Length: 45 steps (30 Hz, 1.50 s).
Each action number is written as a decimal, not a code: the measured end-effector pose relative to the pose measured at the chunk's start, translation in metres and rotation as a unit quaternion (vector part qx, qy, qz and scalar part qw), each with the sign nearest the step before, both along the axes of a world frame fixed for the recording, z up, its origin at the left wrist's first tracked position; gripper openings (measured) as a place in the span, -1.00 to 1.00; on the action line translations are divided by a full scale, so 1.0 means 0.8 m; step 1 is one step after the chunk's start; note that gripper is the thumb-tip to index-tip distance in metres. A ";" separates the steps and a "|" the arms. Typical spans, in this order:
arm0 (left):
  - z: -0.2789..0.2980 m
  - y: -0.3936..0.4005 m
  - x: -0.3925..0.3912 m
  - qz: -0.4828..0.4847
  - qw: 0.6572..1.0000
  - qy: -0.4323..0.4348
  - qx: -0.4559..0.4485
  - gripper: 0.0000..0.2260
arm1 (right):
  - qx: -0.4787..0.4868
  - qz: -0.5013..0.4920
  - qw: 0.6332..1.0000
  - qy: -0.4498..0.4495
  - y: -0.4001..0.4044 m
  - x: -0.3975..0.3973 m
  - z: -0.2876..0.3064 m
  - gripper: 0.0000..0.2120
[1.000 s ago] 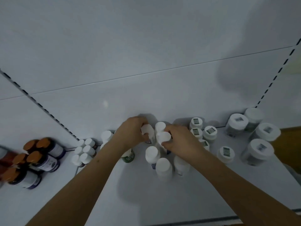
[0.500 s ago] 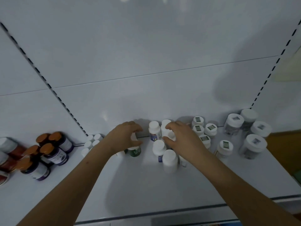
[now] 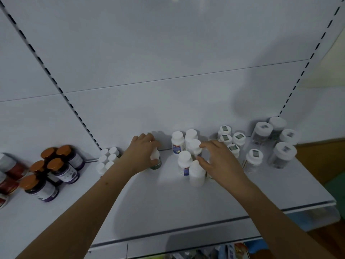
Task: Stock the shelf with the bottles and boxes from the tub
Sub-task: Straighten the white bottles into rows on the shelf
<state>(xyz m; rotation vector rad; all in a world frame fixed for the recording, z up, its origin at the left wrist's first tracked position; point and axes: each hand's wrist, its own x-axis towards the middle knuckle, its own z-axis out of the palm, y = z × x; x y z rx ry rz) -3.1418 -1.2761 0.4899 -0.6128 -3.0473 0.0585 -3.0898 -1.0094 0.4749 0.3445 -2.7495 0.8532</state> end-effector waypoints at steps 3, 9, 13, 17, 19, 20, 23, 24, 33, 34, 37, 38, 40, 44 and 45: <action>0.007 0.025 0.009 -0.038 0.988 0.005 0.153 -0.58 | 0.004 -0.008 1.000 -0.021 0.015 0.005 0.001 -0.67; 0.004 0.085 0.021 -0.074 0.974 -0.076 0.199 -0.67 | 0.079 -0.030 0.986 -0.141 0.025 0.014 -0.006 -0.64; -0.002 0.095 0.018 -0.062 0.987 -0.066 0.129 -0.65 | 0.046 -0.050 0.989 -0.134 0.020 0.011 -0.007 -0.72; 0.009 0.093 0.005 -0.049 0.987 -0.036 0.148 -0.65 | -0.008 -0.095 0.991 -0.093 0.015 0.002 0.001 -0.71; 0.014 0.091 -0.005 -0.026 0.988 -0.032 0.150 -0.63 | -0.028 -0.098 0.992 -0.078 0.009 -0.005 0.001 -0.73; 0.014 0.092 -0.009 -0.017 0.989 -0.034 0.146 -0.62 | -0.034 -0.093 0.992 -0.079 0.004 -0.009 -0.001 -0.73; 0.009 0.096 -0.013 -0.009 0.992 -0.049 0.120 -0.61 | -0.058 -0.084 0.988 -0.114 -0.008 -0.018 -0.013 -0.71; 0.006 0.096 -0.014 -0.010 0.992 -0.050 0.112 -0.61 | -0.065 -0.086 0.987 -0.123 -0.010 -0.018 -0.016 -0.71; 0.000 0.069 0.033 -0.007 0.962 0.051 0.267 -0.67 | -0.074 -0.044 0.996 0.014 -0.002 0.028 -0.007 -0.66; -0.004 0.062 0.049 -0.018 0.955 0.064 0.289 -0.71 | -0.067 -0.018 0.997 0.018 -0.001 0.034 -0.006 -0.66; -0.035 0.041 0.102 -0.057 0.949 0.049 0.307 -0.78 | 0.013 0.058 0.998 0.020 -0.001 0.038 -0.002 -0.61; -0.052 0.034 0.115 -0.065 0.953 0.033 0.294 -0.77 | 0.055 0.082 0.995 0.023 -0.001 0.035 -0.002 -0.58; -0.087 0.021 0.133 -0.072 0.960 -0.005 0.270 -0.71 | 0.139 0.118 0.983 0.020 -0.002 0.025 -0.005 -0.51; -0.131 0.008 0.144 -0.060 0.965 -0.015 0.255 -0.63 | 0.211 0.146 0.966 0.032 -0.007 0.007 -0.008 -0.58; -0.135 0.008 0.146 -0.057 0.965 -0.009 0.255 -0.64 | 0.208 0.151 0.966 0.041 -0.009 0.004 -0.006 -0.60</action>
